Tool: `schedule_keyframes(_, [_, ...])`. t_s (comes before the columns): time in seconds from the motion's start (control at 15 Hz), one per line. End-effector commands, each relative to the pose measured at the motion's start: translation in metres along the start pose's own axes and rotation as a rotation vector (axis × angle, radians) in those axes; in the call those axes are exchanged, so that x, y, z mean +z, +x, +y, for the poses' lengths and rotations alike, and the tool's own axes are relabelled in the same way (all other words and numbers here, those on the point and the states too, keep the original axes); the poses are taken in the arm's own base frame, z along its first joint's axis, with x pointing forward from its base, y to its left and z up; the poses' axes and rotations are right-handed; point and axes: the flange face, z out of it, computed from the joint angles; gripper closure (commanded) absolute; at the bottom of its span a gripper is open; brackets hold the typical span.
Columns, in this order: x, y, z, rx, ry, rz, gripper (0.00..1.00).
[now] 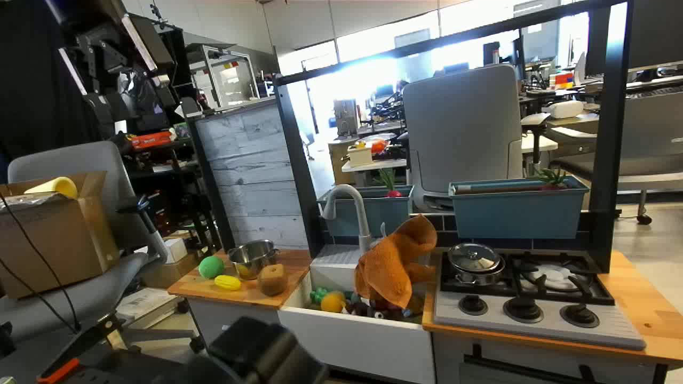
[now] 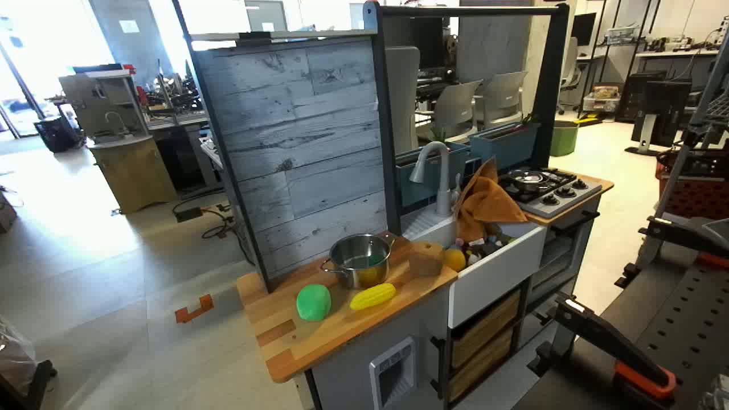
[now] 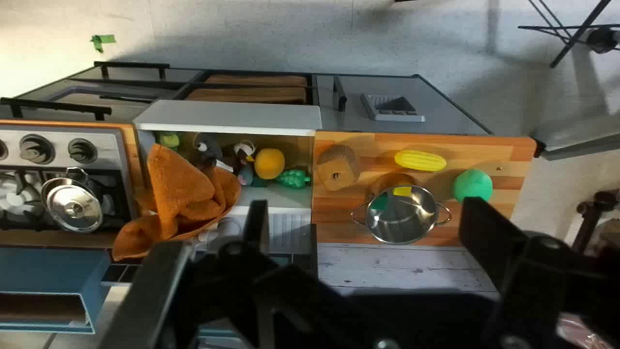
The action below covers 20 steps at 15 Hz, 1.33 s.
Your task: Uncover the silver pot
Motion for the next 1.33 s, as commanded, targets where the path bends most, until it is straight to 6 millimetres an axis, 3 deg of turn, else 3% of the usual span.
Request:
schedule_keyframes(0.0, [-0.0009,0.0004,-0.0001,0.0,0.0,0.0,0.0])
schedule_keyframes(1.27, [0.0005,0.0067,0.002,0.011,-0.001,0.008,0.0])
